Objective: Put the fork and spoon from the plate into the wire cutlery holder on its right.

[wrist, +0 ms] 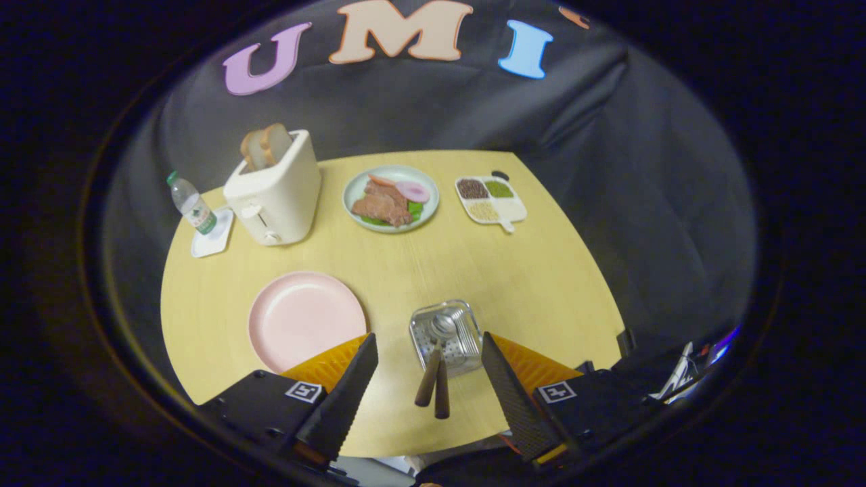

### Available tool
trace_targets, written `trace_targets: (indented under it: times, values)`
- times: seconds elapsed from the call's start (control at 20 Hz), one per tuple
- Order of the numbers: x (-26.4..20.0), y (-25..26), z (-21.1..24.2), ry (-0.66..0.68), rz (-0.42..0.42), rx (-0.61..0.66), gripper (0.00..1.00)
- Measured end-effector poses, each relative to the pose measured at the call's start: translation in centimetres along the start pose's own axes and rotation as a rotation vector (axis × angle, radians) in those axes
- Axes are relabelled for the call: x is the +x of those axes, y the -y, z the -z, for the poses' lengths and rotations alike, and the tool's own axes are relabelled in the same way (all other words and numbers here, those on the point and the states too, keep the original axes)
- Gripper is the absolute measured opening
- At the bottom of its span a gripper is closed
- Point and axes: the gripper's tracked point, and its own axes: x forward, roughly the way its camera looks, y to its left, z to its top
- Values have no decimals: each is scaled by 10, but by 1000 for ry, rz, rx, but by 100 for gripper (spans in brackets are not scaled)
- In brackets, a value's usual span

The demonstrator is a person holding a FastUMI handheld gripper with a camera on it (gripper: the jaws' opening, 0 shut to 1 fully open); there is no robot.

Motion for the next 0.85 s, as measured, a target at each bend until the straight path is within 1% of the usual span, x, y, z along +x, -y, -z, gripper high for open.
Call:
trace_targets:
  times: [0.1,0.25,0.35,0.45,0.55,0.65,0.85]
  values:
    - [-7,-8,-26,160,-61,5,99]
    - [-29,-10,-63,385,-125,55,98]
    - [-46,-9,-83,508,-170,81,98]
    - [-59,-2,-95,608,-183,82,98]
    - [-70,4,-102,679,-193,77,98]
    - [-78,4,-108,739,-222,86,98]
    - [-78,15,-107,757,-219,124,98]
